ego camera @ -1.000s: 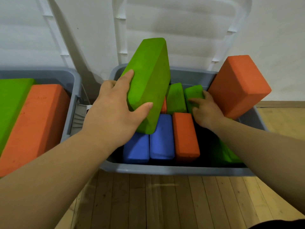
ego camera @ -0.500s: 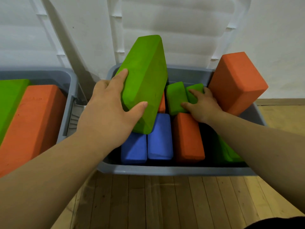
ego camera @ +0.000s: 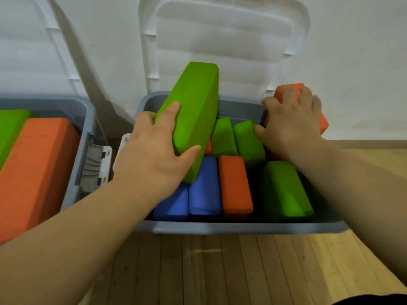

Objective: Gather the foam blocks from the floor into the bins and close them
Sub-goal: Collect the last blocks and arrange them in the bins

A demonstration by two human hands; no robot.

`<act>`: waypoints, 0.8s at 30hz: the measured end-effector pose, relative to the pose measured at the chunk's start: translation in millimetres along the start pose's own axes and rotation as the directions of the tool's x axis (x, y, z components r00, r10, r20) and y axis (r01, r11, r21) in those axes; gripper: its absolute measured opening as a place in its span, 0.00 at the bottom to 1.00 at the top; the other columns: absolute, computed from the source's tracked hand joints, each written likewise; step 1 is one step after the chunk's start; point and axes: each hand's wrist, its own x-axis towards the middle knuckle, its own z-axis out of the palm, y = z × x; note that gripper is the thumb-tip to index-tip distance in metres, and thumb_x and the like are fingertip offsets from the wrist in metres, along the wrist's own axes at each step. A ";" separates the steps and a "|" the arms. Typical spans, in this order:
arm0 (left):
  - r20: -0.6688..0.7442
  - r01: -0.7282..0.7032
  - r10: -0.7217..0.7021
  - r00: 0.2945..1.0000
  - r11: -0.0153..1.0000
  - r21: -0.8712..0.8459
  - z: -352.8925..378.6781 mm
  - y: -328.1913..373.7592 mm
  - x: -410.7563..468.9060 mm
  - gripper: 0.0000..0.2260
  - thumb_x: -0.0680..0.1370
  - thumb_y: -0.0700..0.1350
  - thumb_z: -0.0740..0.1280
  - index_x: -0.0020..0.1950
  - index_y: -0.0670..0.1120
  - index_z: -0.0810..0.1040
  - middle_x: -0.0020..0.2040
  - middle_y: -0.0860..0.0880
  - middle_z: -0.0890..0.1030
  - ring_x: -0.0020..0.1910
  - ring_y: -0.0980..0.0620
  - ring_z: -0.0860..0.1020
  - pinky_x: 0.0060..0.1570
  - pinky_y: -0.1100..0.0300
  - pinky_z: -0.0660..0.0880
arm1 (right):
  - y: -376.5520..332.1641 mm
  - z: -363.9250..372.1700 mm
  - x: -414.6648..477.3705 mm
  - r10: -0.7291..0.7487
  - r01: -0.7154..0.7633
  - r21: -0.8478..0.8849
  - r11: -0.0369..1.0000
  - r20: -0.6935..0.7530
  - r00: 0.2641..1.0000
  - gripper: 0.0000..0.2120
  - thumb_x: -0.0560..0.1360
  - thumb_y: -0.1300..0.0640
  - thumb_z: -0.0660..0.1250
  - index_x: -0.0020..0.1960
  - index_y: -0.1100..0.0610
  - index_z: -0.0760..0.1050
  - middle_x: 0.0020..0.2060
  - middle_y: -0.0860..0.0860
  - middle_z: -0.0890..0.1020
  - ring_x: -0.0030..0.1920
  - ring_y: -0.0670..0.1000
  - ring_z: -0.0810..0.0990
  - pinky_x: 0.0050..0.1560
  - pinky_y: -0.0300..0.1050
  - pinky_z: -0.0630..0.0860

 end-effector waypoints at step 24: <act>-0.428 0.161 -0.402 0.809 0.853 -0.497 -47.1 -31.2 11.3 0.34 0.75 0.66 0.67 0.78 0.53 0.68 0.68 0.51 0.79 0.65 0.50 0.78 0.69 0.48 0.73 | -7.1 -44.1 -75.5 -0.526 0.630 0.434 0.644 -0.346 0.777 0.35 0.75 0.38 0.68 0.77 0.51 0.66 0.71 0.52 0.73 0.70 0.54 0.71 0.74 0.48 0.63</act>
